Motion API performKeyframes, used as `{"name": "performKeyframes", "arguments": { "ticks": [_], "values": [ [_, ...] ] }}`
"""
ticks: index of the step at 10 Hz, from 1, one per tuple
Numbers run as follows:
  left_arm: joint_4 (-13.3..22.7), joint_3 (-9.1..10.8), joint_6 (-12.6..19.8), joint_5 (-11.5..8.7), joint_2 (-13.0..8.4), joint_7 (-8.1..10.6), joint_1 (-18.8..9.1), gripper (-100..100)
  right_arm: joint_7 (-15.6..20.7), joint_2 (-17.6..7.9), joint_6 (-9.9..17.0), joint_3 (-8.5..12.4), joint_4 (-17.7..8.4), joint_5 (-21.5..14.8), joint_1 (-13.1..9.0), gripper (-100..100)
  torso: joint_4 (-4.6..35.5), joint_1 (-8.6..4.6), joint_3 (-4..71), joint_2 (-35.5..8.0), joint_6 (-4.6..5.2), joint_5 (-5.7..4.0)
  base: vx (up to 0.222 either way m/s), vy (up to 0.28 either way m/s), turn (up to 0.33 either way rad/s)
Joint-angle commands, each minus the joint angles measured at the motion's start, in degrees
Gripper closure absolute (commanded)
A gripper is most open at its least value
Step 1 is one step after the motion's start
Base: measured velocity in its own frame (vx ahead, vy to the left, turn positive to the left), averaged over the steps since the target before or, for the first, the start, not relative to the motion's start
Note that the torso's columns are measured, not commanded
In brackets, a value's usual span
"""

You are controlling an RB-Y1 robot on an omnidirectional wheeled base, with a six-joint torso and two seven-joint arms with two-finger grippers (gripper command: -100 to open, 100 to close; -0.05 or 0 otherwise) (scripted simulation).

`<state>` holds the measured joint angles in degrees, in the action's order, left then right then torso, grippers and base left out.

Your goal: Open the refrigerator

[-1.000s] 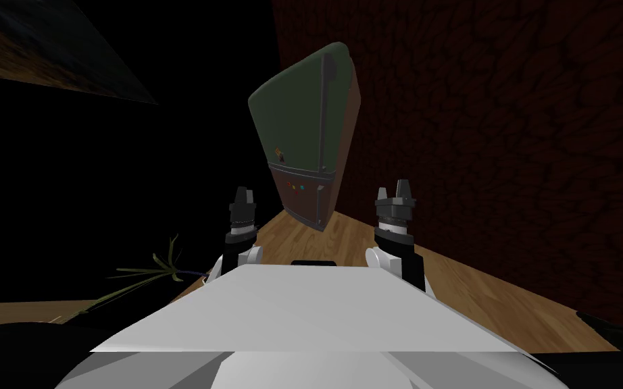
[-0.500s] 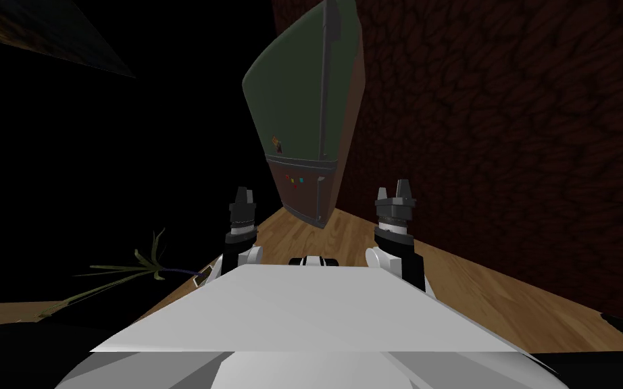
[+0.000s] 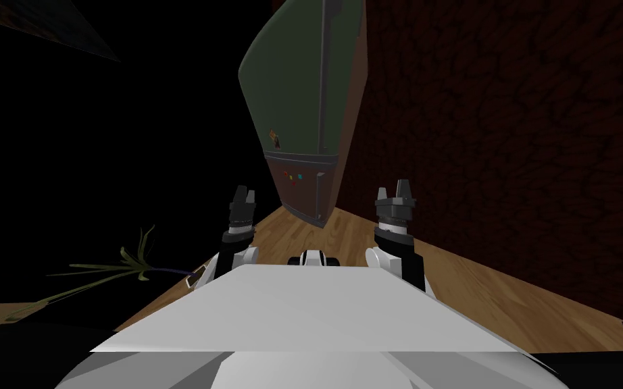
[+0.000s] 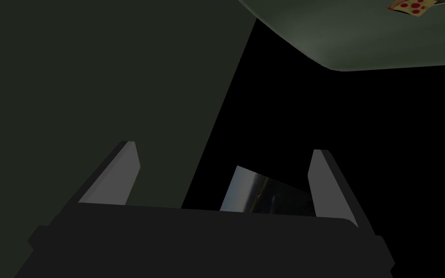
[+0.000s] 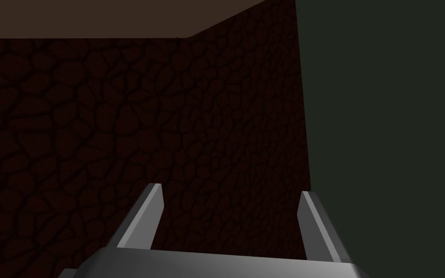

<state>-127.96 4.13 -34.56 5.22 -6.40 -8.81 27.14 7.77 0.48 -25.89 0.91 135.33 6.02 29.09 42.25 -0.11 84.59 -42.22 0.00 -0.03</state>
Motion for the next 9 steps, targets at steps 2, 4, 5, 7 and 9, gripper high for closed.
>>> {"name": "performKeyframes", "arguments": {
  "ticks": [2,4,5,7,9],
  "values": [
    [-0.27,1.52,3.01,-2.18,-6.35,2.04,-0.47,-100,0.00,0.00,0.00,0.00,0.00,0.00,0.00,0,0.02,0.09,0.00,-0.03,0.00,0.02,0.065,-0.077,0.025],
    [-0.54,2.55,4.98,-3.68,-9.78,3.41,-0.73,-100,0.00,0.00,0.00,0.00,0.00,0.00,0.00,0,0.04,0.09,-0.03,-0.08,0.00,0.03,0.062,-0.093,0.031],
    [-0.54,2.55,4.98,-3.68,-10.42,3.41,-0.73,-100,0.00,0.00,0.00,0.00,0.00,0.00,0.00,0,0.04,0.07,-0.03,-0.07,0.00,0.02,0.053,-0.068,0.016],
    [-0.90,3.68,7.14,-5.33,-14.22,4.91,-1.00,-100,0.00,0.00,0.00,0.00,0.00,0.00,0.00,0,0.05,0.16,-0.05,-0.11,0.00,0.05,0.058,-0.083,0.028],
    [-1.11,4.29,8.28,-6.20,-16.57,5.71,-1.13,-100,0.00,0.00,0.00,0.00,0.00,0.00,0.00,0,0.01,0.04,0.04,0.03,0.00,0.01,0.073,-0.091,0.030]
  ]
}}
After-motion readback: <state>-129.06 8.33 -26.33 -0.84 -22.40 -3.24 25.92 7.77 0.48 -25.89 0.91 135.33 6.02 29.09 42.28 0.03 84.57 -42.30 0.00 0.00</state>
